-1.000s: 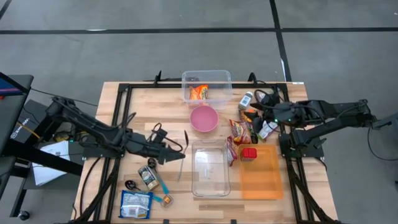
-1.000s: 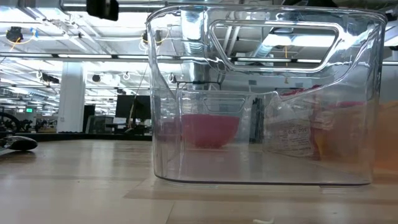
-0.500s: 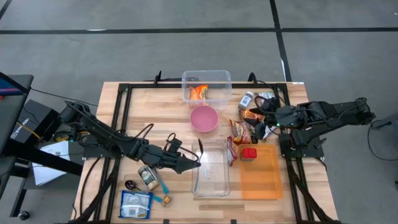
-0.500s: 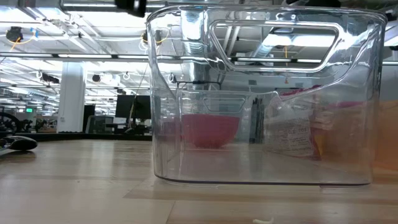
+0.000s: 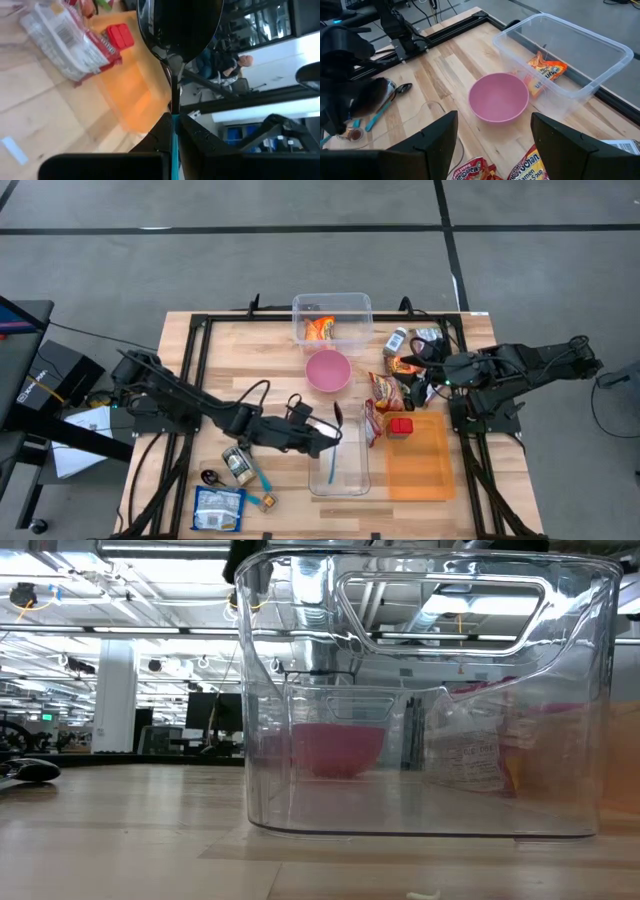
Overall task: Pick & Place Food Item
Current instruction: Put the blue spoon into the bottom transparent bin
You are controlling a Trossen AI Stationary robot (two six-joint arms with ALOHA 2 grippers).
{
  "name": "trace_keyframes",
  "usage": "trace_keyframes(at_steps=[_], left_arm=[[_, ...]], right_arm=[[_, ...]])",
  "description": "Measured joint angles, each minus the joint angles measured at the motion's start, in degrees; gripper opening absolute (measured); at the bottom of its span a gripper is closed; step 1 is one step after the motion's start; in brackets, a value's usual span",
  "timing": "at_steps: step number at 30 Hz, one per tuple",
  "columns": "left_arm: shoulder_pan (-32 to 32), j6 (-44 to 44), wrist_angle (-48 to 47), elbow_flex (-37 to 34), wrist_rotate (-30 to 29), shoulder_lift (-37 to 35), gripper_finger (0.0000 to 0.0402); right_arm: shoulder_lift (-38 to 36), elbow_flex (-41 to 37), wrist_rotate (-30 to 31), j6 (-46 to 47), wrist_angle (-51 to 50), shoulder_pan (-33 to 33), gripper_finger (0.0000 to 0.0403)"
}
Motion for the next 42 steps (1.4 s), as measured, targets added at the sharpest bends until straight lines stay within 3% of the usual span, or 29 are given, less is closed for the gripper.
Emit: trace_keyframes(at_steps=[7,23,42], left_arm=[[0.67,-0.41,-4.79,2.52,0.42,2.36,0.0005],[1.49,-1.66,-6.10,7.90,2.81,12.13,0.0005],[1.74,-1.90,-16.03,7.79,7.72,12.75,0.0005]], right_arm=[[0.00,0.00,0.04,0.07,0.07,0.00,0.0245],[0.01,0.00,-0.08,0.01,-0.81,0.00,0.0245],[0.02,0.01,-0.96,-0.02,-1.55,0.00,0.0245]])
